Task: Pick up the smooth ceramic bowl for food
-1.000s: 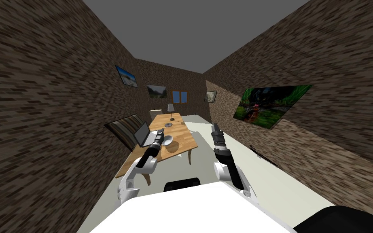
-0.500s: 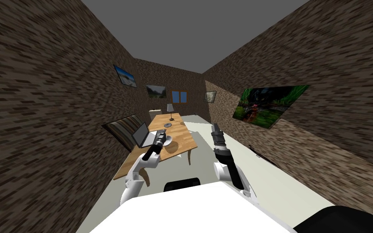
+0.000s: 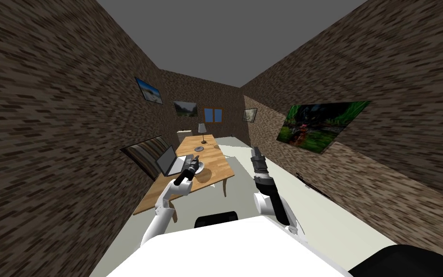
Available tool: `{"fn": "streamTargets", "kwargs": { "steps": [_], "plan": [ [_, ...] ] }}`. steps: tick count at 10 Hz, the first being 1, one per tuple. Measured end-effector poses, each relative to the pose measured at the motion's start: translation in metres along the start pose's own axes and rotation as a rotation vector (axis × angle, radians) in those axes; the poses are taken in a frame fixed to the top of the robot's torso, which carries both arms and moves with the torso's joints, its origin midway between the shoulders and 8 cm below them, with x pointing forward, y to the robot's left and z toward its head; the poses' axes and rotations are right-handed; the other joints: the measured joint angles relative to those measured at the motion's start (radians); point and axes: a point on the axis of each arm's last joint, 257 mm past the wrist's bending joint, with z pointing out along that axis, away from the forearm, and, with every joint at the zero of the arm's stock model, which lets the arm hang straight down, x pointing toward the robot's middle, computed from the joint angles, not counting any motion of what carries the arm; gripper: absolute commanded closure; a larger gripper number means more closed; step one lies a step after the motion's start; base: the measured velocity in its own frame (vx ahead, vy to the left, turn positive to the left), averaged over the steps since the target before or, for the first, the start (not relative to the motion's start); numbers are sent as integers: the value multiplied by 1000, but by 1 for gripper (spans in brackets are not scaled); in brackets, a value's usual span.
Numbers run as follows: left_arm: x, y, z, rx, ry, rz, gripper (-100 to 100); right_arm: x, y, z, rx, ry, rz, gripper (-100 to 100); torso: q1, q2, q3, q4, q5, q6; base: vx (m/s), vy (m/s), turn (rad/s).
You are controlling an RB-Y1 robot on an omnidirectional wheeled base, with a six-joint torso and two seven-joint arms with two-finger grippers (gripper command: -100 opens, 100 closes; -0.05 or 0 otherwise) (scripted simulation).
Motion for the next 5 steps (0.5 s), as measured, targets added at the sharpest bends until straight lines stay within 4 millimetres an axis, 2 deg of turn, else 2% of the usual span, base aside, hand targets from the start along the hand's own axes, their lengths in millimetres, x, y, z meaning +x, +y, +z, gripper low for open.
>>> {"fn": "streamTargets", "kwargs": {
  "steps": [3,5],
  "plan": [
    [4,22,16,-90,5,-31,-100,0,0,0,0,0,0,0,0,-1,0,0,0,0,22,-16,32],
    [6,37,18,-150,6,-50,-100,0,0,0,0,0,0,0,0,0,0,0,0,0,20,-20,47]
  ]
}}
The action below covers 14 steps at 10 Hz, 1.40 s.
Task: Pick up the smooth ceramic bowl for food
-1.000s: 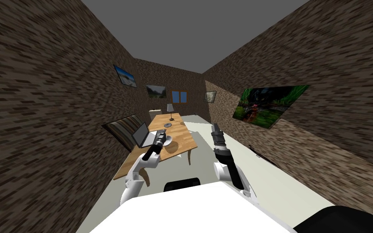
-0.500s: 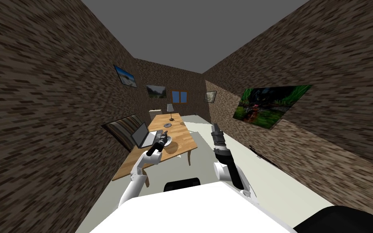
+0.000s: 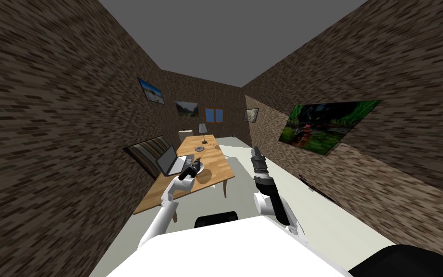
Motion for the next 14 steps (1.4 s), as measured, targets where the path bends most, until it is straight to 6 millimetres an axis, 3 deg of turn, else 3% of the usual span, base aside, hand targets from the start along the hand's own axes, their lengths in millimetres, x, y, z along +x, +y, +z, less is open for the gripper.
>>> {"fn": "streamTargets", "kwargs": {
  "steps": [6,14],
  "plan": [
    [-1,47,22,-202,-10,-59,-100,0,0,0,0,0,0,0,-1,-1,-1,0,0,0,34,-31,83],
    [-16,118,28,-480,-61,-130,-100,0,0,0,0,0,0,0,-1,-3,-2,-1,0,0,47,-35,113]
  ]
}}
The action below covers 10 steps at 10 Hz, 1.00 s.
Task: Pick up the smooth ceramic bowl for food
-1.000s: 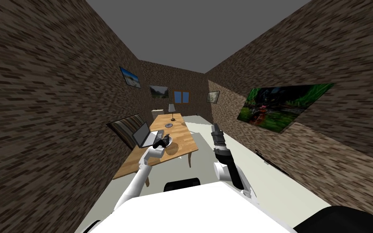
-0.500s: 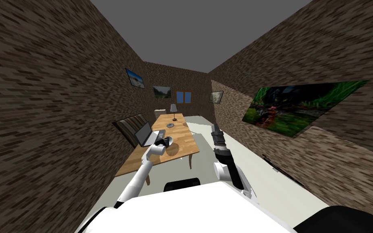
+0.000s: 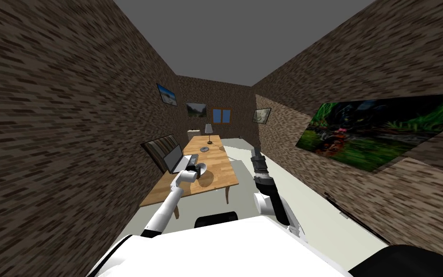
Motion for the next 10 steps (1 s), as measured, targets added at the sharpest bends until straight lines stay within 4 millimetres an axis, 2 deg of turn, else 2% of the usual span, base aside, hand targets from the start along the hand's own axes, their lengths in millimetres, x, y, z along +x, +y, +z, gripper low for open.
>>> {"fn": "streamTargets", "kwargs": {
  "steps": [2,5,6,7,9,10],
  "plan": [
    [-7,17,7,-68,-16,-21,-100,0,0,0,0,0,0,0,0,-1,0,0,0,0,82,-36,92],
    [-18,54,12,-165,-40,-48,-100,0,0,0,0,0,0,0,2,0,0,0,0,0,49,-11,44],
    [-19,56,11,-172,-42,-50,0,0,0,0,0,0,0,0,2,2,1,0,0,0,5,-1,-2],
    [-19,56,11,-171,-42,-49,-100,0,0,0,0,0,0,0,3,3,2,1,1,0,-18,-55,-235],
    [-49,56,14,-175,-61,-74,-100,0,0,0,0,0,0,0,-2,6,4,1,0,1,-32,-66,-124],
    [-57,57,16,-175,-64,-78,-100,0,0,0,0,0,0,0,0,6,4,1,0,0,-28,-41,-70]
  ]
}}
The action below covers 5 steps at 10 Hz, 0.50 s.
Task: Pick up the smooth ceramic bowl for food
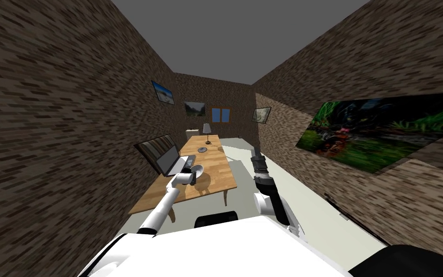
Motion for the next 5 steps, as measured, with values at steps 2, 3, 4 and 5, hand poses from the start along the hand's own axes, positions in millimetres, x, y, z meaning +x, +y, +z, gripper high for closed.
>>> {"fn": "streamTargets", "kwargs": {
  "steps": [2,3,4,5],
  "plan": [
    [-22,-2,2,3,-11,-19,-100,0,0,0,0,0,0,0,1,0,0,0,0,0,-25,-55,-162],
    [-38,-6,4,3,-19,-35,-100,0,0,0,0,0,0,0,0,0,0,0,0,1,-35,-68,-171],
    [-51,-6,5,6,-26,-46,-100,0,0,0,0,0,0,0,-1,1,0,0,0,0,-29,-70,-162],
    [-62,-5,7,9,-33,-59,-100,0,0,0,0,0,0,0,-1,0,0,0,0,0,-19,-64,-132]
  ]
}}
